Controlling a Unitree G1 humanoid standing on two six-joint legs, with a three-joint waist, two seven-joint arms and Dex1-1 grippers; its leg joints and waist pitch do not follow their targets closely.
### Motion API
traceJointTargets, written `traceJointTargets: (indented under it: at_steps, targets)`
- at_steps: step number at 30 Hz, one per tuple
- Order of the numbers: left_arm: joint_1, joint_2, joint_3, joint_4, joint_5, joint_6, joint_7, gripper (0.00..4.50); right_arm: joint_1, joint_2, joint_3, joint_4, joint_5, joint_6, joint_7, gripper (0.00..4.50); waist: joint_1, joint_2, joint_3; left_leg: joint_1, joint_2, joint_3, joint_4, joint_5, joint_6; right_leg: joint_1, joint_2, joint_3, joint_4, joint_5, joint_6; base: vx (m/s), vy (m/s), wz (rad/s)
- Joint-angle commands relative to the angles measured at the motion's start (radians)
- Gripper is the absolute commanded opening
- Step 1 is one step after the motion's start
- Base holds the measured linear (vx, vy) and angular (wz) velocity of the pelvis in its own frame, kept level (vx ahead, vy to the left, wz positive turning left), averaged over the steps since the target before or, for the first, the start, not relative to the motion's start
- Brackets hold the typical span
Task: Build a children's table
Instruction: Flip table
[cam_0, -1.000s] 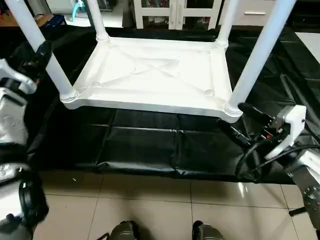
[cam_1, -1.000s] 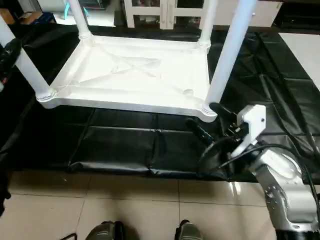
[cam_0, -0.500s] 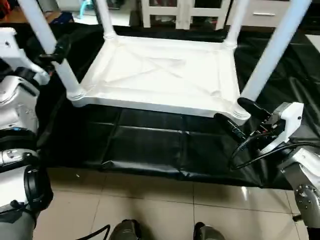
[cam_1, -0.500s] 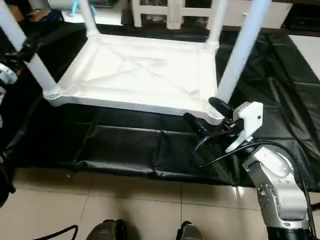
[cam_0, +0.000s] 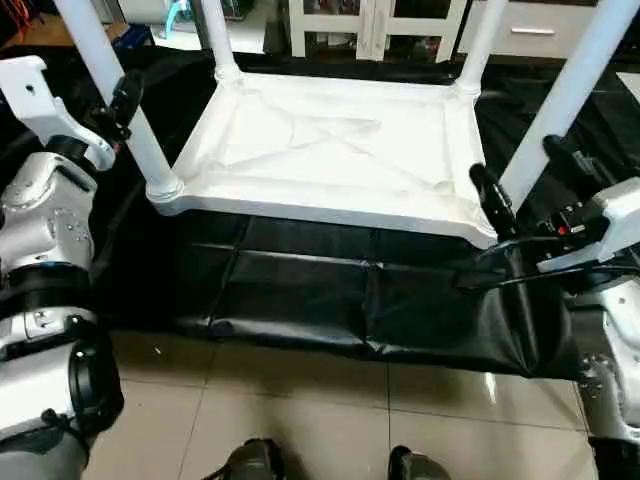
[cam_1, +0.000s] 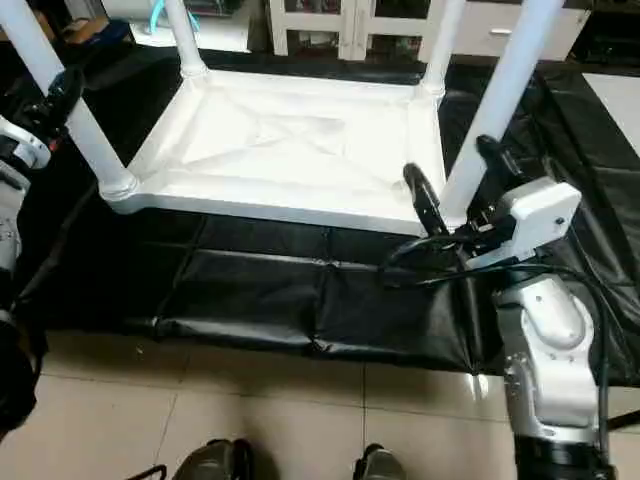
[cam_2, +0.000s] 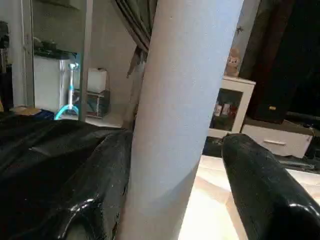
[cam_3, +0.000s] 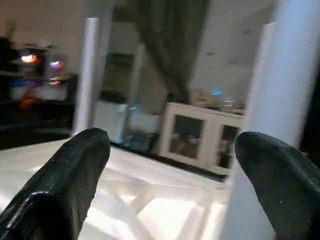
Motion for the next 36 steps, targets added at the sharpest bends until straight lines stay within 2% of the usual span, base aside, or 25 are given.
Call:
traceJointTargets:
  at_steps: [1,4,6,7,9,11,16,19,22,26,27,30,32,33,35,36]
  targets:
    - [0.014,-0.013,-0.023,-0.032,-0.004,0.021,0.010,2.74,0.023,0.016,-0.025,0.000,-0.048,-0.031,-0.061,4.50,-0.011,0.010,-0.091,0.032,-0.003,-0.001,-0.079,-0.254,0.029,0.045,0.009,-0.004,-0.040,-0.166,-0.214,0.000,0.000,0.00]
    - [0.030,-0.022,-0.027,-0.064,-0.007,0.035,0.015,2.42,0.030,0.049,-0.047,-0.001,-0.108,-0.067,-0.153,4.50,-0.013,0.012,-0.090,0.031,-0.004,-0.001,-0.081,-0.253,0.026,0.045,0.010,-0.004,-0.040,-0.165,-0.212,0.000,0.000,0.00]
    - [0.040,-0.026,-0.033,-0.085,-0.009,0.050,0.015,2.33,0.016,0.050,-0.070,-0.001,-0.146,-0.090,-0.201,4.50,-0.014,0.018,-0.087,0.035,-0.004,-0.001,-0.084,-0.281,0.014,0.043,0.012,-0.004,-0.043,-0.193,-0.204,0.000,0.000,0.00]
    - [0.047,-0.028,-0.037,-0.101,-0.010,0.061,0.017,2.23,0.003,0.044,-0.084,0.002,-0.172,-0.105,-0.225,4.50,-0.015,0.017,-0.087,0.035,-0.004,-0.001,-0.084,-0.287,0.011,0.043,0.012,-0.004,-0.044,-0.197,-0.202,0.000,0.000,0.00]
    - [0.054,-0.031,-0.043,-0.118,-0.009,0.073,0.019,1.94,-0.033,0.021,-0.104,0.012,-0.168,-0.112,-0.226,4.50,-0.017,0.019,-0.087,0.036,-0.006,-0.002,-0.084,-0.293,0.005,0.045,0.012,-0.004,-0.044,-0.201,-0.196,0.000,0.000,0.00]
    - [0.056,-0.032,-0.045,-0.121,-0.009,0.075,0.019,1.86,-0.055,0.000,-0.105,0.022,-0.147,-0.097,-0.207,4.50,-0.017,0.019,-0.086,0.040,-0.007,0.001,-0.083,-0.304,0.010,0.043,0.013,-0.003,-0.047,-0.217,-0.188,0.000,0.000,0.00]
    - [0.068,-0.037,-0.050,-0.142,-0.009,0.084,0.020,1.81,-0.111,-0.044,-0.098,0.072,-0.122,-0.056,-0.176,4.50,-0.019,0.017,-0.091,0.035,-0.007,0.000,-0.078,-0.263,0.026,0.048,0.013,-0.003,-0.043,-0.189,-0.198,0.000,0.000,0.00]
    - [0.081,-0.039,-0.051,-0.162,-0.008,0.096,0.019,1.80,-0.161,-0.070,-0.110,0.131,-0.164,-0.045,-0.216,4.50,-0.019,0.013,-0.096,0.033,-0.008,0.000,-0.076,-0.233,0.031,0.051,0.013,-0.005,-0.040,-0.166,-0.206,0.000,0.000,0.00]
    - [0.091,-0.037,-0.055,-0.175,-0.005,0.102,0.020,1.79,-0.213,-0.101,-0.121,0.195,-0.219,-0.037,-0.259,4.50,-0.019,0.012,-0.098,0.036,-0.010,0.004,-0.071,-0.204,0.032,0.050,0.016,-0.004,-0.037,-0.152,-0.215,0.000,0.000,0.00]
    - [0.096,-0.035,-0.055,-0.182,-0.005,0.111,0.028,1.79,-0.235,-0.116,-0.117,0.224,-0.228,-0.031,-0.261,4.50,-0.017,0.011,-0.101,0.034,-0.011,0.005,-0.067,-0.166,0.053,0.053,0.015,-0.004,-0.032,-0.112,-0.221,0.000,0.000,0.00]
    - [0.099,-0.045,-0.037,-0.199,-0.033,0.148,0.039,1.79,-0.246,-0.118,-0.119,0.240,-0.231,-0.044,-0.273,4.50,-0.017,0.008,-0.102,0.034,-0.011,0.006,-0.065,-0.161,0.058,0.054,0.015,-0.004,-0.031,-0.106,-0.225,0.000,0.000,0.00]
    - [0.098,-0.055,-0.018,-0.211,-0.059,0.174,0.050,1.79,-0.250,-0.117,-0.116,0.243,-0.231,-0.063,-0.279,4.50,-0.017,0.008,-0.101,0.033,-0.011,0.007,-0.065,-0.161,0.066,0.054,0.016,-0.004,-0.031,-0.116,-0.231,0.000,0.000,0.00]
    - [0.086,-0.077,0.032,-0.213,-0.119,0.213,0.082,1.79,-0.218,-0.081,-0.082,0.179,-0.184,-0.142,-0.226,4.50,-0.017,0.008,-0.100,0.034,-0.010,0.007,-0.065,-0.169,0.071,0.053,0.014,-0.004,-0.032,-0.126,-0.228,0.000,0.000,0.00]
    - [0.086,-0.077,0.032,-0.213,-0.119,0.213,0.082,1.79,-0.218,-0.081,-0.082,0.179,-0.184,-0.142,-0.226,4.50,-0.017,0.008,-0.098,0.034,-0.009,0.007,-0.066,-0.182,0.077,0.051,0.014,-0.004,-0.034,-0.137,-0.223,0.000,0.000,0.00]
    - [0.084,-0.092,0.053,-0.218,-0.147,0.234,0.098,1.79,-0.180,-0.058,-0.047,0.129,-0.160,-0.177,-0.189,4.50,-0.018,0.007,-0.097,0.033,-0.008,0.005,-0.068,-0.197,0.078,0.050,0.015,-0.006,-0.038,-0.162,-0.216,0.000,0.000,0.00]
    - [0.084,-0.102,0.063,-0.225,-0.162,0.246,0.108,1.79,-0.152,-0.042,-0.024,0.099,-0.141,-0.182,-0.171,4.50,-0.017,0.012,-0.094,0.036,-0.007,0.006,-0.070,-0.211,0.076,0.047,0.015,-0.005,-0.041,-0.175,-0.213,0.000,0.000,0.00]
